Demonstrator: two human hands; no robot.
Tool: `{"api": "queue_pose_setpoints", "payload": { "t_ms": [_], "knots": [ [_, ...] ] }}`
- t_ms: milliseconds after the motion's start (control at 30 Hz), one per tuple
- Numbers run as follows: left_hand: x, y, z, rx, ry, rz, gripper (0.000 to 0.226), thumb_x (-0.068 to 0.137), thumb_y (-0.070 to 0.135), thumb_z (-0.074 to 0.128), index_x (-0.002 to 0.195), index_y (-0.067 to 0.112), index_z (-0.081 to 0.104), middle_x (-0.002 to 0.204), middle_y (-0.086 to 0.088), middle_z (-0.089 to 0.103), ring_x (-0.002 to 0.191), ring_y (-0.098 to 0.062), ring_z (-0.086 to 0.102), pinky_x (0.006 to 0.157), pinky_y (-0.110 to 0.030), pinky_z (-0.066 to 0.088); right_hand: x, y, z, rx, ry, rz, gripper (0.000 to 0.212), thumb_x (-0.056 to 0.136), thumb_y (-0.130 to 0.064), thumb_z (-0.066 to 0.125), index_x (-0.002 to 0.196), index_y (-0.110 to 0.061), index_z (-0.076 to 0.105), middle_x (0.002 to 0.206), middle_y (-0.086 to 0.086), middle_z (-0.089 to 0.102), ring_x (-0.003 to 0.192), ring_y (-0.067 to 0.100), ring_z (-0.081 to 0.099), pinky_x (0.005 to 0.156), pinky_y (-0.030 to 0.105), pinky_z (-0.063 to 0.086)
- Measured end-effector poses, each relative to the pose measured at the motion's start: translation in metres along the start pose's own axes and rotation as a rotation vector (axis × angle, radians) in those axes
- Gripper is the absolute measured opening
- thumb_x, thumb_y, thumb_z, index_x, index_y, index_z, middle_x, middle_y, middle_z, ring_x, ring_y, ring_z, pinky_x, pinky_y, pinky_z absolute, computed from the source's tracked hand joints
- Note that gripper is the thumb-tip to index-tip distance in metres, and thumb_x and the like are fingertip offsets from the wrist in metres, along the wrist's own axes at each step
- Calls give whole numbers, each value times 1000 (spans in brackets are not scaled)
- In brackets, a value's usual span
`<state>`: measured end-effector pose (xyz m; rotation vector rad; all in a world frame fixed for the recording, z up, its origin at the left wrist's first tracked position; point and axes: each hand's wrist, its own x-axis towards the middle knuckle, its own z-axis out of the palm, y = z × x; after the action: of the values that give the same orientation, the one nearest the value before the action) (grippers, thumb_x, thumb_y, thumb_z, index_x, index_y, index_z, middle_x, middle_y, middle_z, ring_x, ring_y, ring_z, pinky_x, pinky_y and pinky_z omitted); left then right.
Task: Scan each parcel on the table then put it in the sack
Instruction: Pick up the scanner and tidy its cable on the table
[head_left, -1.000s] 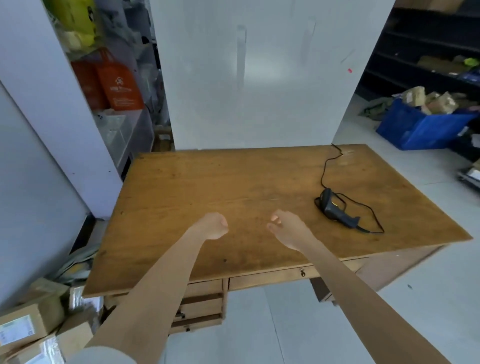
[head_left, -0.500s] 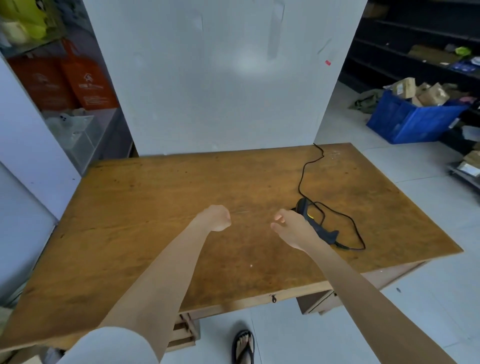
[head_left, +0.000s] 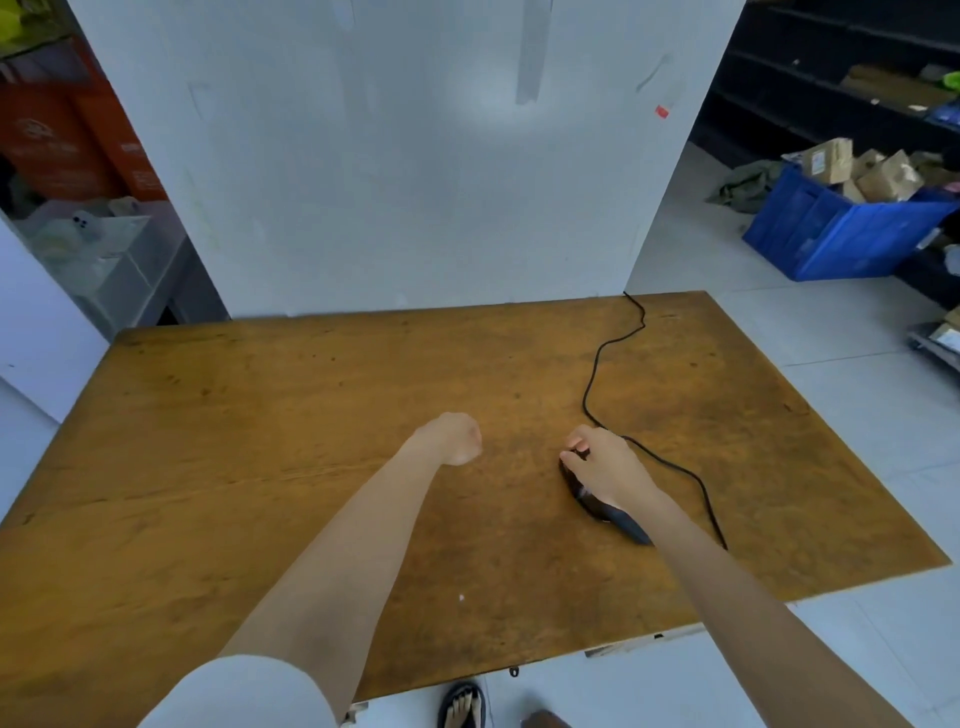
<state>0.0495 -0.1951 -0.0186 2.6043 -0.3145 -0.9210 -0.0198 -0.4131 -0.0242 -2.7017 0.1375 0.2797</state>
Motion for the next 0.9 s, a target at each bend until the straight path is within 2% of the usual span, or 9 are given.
{"api": "queue_pose_setpoints", "payload": {
  "t_ms": [67, 133, 200, 300, 467, 633, 767, 833, 900],
  "knots": [
    [6, 5, 4, -11, 0, -21, 19, 100, 15, 38, 95, 15, 56, 99, -5, 47, 86, -23, 42, 74, -34, 39, 7, 9, -3, 16, 2, 3, 28, 96, -34, 51, 117, -16, 57, 118, 4, 58, 102, 20, 57, 84, 35, 51],
    [10, 11, 8, -36, -3, -34, 26, 100, 15, 39, 106, 10, 64, 101, -5, 50, 88, -24, 45, 77, -35, 42, 14, 20, -6, 27, 2, 4, 27, 96, -32, 51, 115, -14, 59, 116, 6, 59, 101, 22, 58, 84, 36, 50],
    [13, 19, 12, -47, -14, -46, 32, 101, 15, 38, 117, 7, 64, 110, -9, 57, 91, -24, 48, 82, -37, 47, 18, 30, -9, 26, 8, 11, 27, 96, -31, 51, 114, -13, 59, 115, 7, 60, 102, 23, 57, 85, 37, 50],
    [13, 34, 19, -42, -25, -64, 32, 102, 15, 37, 122, 8, 61, 129, -13, 58, 100, -28, 55, 91, -39, 49, 22, 48, -12, 8, -21, 18, 27, 97, -27, 48, 116, -12, 58, 117, 9, 58, 102, 26, 57, 84, 38, 49],
    [13, 54, 28, -33, -5, -94, 34, 101, 12, 36, 124, 6, 61, 132, -14, 57, 103, -28, 55, 95, -42, 49, 28, 70, -11, -38, -78, 9, 28, 96, -27, 46, 118, -14, 57, 116, 8, 57, 95, 23, 55, 71, 31, 44],
    [18, 73, 43, -49, 6, -140, 39, 101, 12, 36, 136, 9, 52, 138, -13, 52, 119, -32, 53, 99, -42, 48, 30, 92, -8, -19, -112, -24, 28, 95, -29, 49, 118, -15, 57, 114, 5, 58, 90, 20, 54, 71, 32, 46],
    [37, 87, 68, -196, 6, -148, 60, 101, 44, 40, 149, 9, 33, 154, -12, 35, 137, -32, 37, 110, -42, 36, 28, 109, -4, 1, -145, -36, 32, 95, -32, 51, 121, -15, 56, 118, 5, 59, 101, 21, 56, 75, 30, 44],
    [49, 98, 86, -331, 18, -154, 77, 94, 56, 46, 151, 8, 27, 155, -11, 33, 139, -31, 36, 110, -40, 35, 26, 117, -4, 11, -159, -40, 32, 94, -33, 52, 120, -14, 56, 118, 5, 58, 104, 23, 56, 80, 33, 47],
    [61, 110, 105, -440, 35, -156, 86, 90, 59, 51, 151, 6, 22, 154, -13, 33, 137, -31, 38, 103, -37, 37, 23, 124, -5, 12, -177, -43, 32, 94, -33, 52, 120, -14, 56, 119, 5, 58, 105, 24, 56, 85, 37, 49]
  ]
}}
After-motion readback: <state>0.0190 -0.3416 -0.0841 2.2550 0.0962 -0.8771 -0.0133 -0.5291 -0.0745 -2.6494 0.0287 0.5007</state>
